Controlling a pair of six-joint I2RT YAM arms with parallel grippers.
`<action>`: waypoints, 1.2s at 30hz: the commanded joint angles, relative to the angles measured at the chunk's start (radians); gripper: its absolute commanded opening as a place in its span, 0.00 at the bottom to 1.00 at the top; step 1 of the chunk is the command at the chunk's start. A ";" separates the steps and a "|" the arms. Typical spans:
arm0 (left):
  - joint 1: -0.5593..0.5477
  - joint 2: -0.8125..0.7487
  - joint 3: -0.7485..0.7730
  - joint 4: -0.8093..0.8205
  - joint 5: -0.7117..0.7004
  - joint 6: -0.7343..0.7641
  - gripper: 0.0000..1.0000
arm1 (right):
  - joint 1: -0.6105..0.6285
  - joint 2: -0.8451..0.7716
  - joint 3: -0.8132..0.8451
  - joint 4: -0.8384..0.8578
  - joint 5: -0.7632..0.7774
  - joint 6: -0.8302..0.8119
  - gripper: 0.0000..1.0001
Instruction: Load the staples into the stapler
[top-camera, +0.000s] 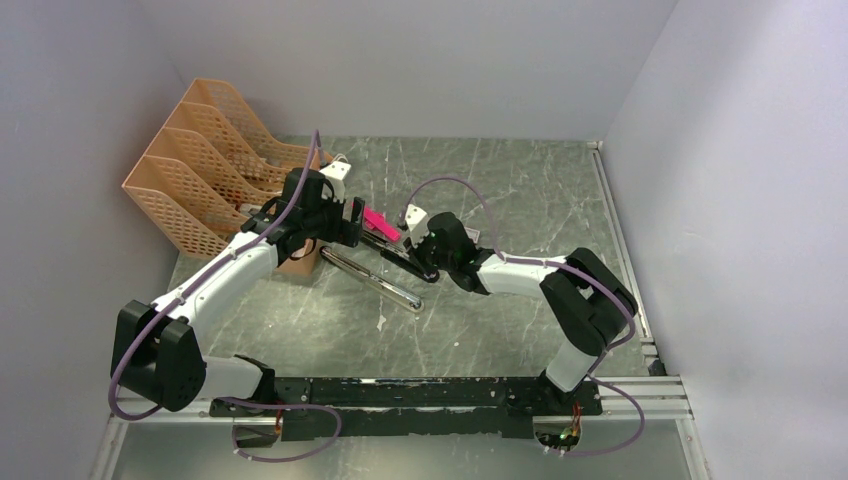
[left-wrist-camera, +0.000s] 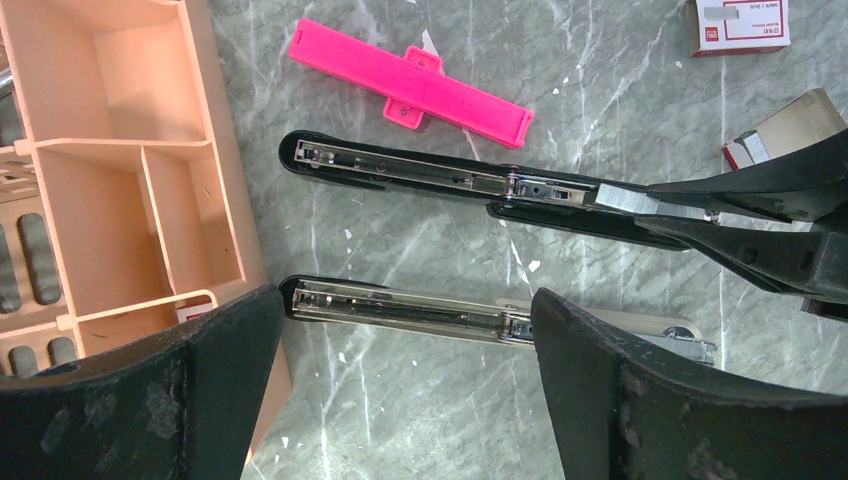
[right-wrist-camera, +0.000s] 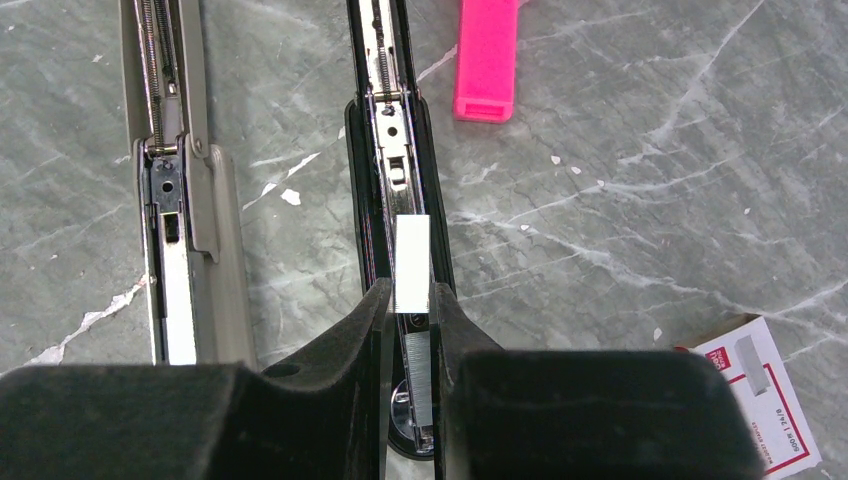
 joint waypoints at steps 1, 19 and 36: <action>-0.009 -0.023 -0.005 0.030 -0.003 0.010 0.97 | -0.003 0.016 0.015 -0.021 -0.001 0.004 0.00; -0.009 -0.024 -0.006 0.031 -0.003 0.012 0.97 | -0.004 0.030 0.034 -0.064 0.002 -0.007 0.00; -0.009 -0.024 -0.006 0.032 -0.002 0.012 0.97 | -0.005 0.042 0.063 -0.118 -0.001 -0.016 0.00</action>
